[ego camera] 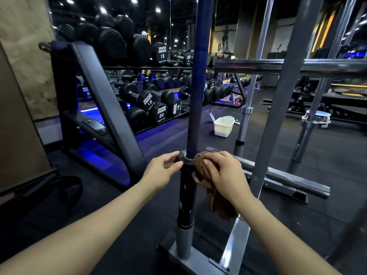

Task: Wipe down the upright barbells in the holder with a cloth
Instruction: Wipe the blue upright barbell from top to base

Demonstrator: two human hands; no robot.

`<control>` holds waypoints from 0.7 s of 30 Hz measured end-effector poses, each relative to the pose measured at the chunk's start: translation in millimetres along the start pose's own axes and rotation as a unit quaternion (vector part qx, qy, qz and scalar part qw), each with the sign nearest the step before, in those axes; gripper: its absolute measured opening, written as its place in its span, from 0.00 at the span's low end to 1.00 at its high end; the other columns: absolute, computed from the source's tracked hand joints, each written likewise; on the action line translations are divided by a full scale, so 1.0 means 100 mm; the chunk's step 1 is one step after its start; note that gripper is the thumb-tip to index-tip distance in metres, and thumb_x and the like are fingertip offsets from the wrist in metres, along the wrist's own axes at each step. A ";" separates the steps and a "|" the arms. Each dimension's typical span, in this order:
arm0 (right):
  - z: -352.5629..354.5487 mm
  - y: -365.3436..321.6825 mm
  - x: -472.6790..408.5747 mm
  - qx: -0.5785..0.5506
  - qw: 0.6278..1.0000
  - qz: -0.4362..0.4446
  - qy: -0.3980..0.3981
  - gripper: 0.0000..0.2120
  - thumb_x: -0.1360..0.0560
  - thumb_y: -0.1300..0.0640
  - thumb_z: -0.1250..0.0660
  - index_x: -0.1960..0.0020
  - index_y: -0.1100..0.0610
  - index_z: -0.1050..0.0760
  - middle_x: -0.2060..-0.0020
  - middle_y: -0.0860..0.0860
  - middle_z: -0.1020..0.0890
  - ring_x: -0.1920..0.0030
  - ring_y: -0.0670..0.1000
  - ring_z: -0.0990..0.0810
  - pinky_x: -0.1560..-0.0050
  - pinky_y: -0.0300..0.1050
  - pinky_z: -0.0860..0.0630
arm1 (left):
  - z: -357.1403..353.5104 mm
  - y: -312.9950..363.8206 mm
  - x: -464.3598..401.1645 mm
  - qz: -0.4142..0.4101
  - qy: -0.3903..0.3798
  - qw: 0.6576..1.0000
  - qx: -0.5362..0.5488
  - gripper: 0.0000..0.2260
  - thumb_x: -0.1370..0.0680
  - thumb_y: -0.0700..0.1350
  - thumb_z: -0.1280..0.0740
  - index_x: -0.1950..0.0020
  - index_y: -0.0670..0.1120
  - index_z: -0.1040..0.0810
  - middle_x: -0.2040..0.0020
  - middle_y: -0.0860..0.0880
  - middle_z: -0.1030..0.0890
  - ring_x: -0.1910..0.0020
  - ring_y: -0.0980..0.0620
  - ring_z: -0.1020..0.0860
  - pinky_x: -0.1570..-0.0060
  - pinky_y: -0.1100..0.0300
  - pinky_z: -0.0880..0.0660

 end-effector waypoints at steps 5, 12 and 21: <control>0.08 0.18 0.24 0.009 0.999 -0.037 0.035 0.09 0.23 0.57 0.36 0.46 0.51 0.18 0.55 0.51 0.20 0.52 0.54 0.21 0.52 0.43 0.29 | -0.02 -0.04 0.02 -0.008 -0.008 1.000 -0.017 0.20 0.25 0.45 0.30 0.33 0.52 0.26 0.40 0.54 0.20 0.40 0.60 0.23 0.32 0.56 0.33; -0.18 -0.16 0.17 0.031 0.998 0.009 0.052 0.11 0.24 0.53 0.34 0.41 0.51 0.22 0.48 0.53 0.28 0.51 0.55 0.23 0.55 0.43 0.29 | -0.06 -0.01 0.04 -0.059 0.024 0.998 -0.030 0.23 0.26 0.43 0.28 0.32 0.46 0.27 0.38 0.51 0.21 0.42 0.60 0.23 0.36 0.62 0.30; -0.19 0.10 -0.08 -0.024 0.998 -0.050 0.009 0.16 0.23 0.47 0.45 0.41 0.48 0.24 0.53 0.55 0.19 0.50 0.58 0.21 0.49 0.50 0.26 | -0.05 -0.01 0.03 -0.074 0.057 0.995 -0.030 0.23 0.27 0.43 0.27 0.33 0.47 0.26 0.41 0.54 0.22 0.43 0.60 0.23 0.45 0.73 0.31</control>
Point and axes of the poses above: each hand's wrist, its own x-axis away from the middle knuckle, its own z-axis out of the back of the hand, y = z × x, the point moved 7 cm from there along -x, towards the middle knuckle
